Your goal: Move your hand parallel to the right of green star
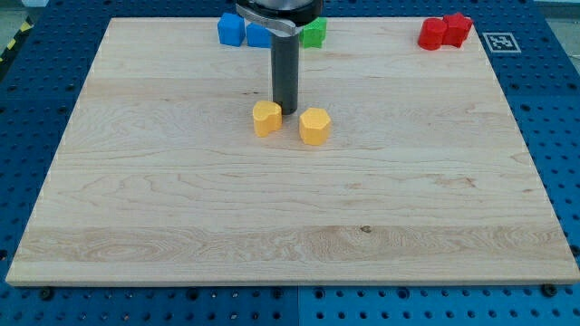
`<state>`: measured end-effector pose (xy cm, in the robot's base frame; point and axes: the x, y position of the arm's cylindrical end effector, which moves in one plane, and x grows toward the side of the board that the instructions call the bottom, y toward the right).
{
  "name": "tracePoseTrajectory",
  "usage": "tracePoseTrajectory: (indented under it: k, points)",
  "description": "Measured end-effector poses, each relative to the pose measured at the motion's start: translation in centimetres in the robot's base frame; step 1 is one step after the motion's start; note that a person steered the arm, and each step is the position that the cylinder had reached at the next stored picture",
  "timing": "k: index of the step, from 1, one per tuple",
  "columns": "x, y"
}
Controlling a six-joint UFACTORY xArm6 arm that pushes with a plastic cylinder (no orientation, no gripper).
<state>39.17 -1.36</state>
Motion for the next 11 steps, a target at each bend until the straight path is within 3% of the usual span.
tracePoseTrajectory:
  k: [3, 7, 9, 11]
  points:
    - [-0.8, -3.4]
    - [-2.4, 12.9]
    - [-7.2, 14.2]
    - [-8.6, 14.2]
